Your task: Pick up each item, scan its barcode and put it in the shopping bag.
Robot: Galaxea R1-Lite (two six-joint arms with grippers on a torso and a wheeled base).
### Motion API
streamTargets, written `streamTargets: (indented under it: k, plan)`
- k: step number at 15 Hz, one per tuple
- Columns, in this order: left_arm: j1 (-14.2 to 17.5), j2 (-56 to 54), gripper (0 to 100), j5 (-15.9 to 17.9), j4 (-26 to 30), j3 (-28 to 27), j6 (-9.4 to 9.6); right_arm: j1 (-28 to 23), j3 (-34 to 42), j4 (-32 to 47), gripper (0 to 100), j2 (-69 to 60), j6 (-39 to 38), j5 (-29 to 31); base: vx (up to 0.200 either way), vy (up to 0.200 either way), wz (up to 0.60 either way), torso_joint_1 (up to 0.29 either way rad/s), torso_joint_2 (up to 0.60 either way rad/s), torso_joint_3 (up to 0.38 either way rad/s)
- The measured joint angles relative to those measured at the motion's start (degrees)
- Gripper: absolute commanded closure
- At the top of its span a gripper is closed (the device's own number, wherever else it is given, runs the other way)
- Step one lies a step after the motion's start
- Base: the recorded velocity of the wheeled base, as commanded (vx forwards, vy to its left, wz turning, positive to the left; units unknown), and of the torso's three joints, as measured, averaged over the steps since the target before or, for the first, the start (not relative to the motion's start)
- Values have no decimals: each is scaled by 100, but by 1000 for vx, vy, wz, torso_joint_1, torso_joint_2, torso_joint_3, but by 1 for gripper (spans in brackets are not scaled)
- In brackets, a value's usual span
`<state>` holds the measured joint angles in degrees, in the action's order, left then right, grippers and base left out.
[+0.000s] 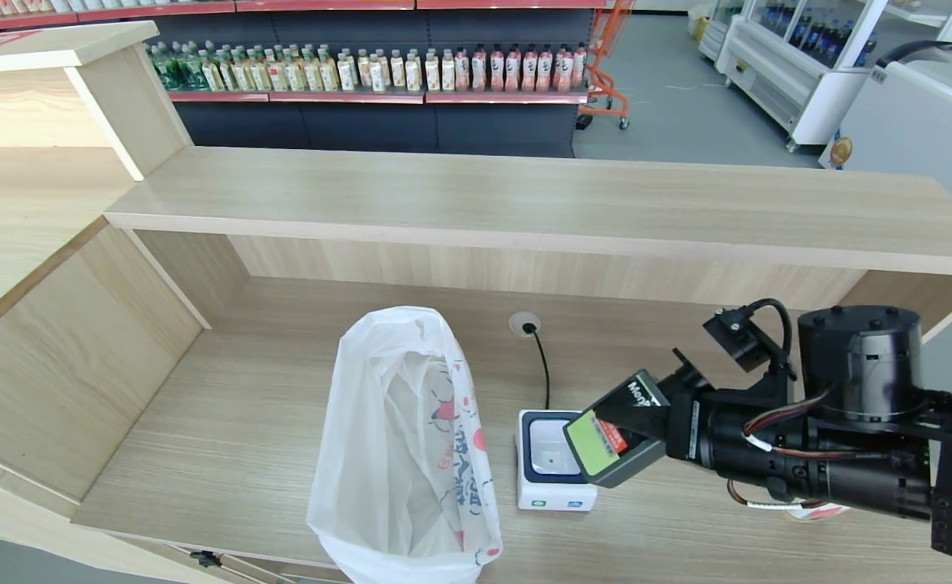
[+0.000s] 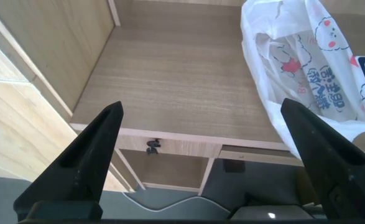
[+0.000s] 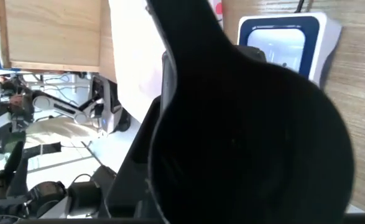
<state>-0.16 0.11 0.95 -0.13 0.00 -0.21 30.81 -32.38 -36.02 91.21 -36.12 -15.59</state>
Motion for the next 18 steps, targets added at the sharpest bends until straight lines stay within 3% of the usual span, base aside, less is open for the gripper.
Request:
streamTargets:
  k: [4,18]
  plan:
    - [5,0,0,2,-2,0,-1,-11,-177,-223,100,590,478,664,0,0,0,0,0,0]
    - [-2,0,0,2,-2,0,-1,22,-1392,-284,100,2246,902,653,0,0,0,0,0,0]
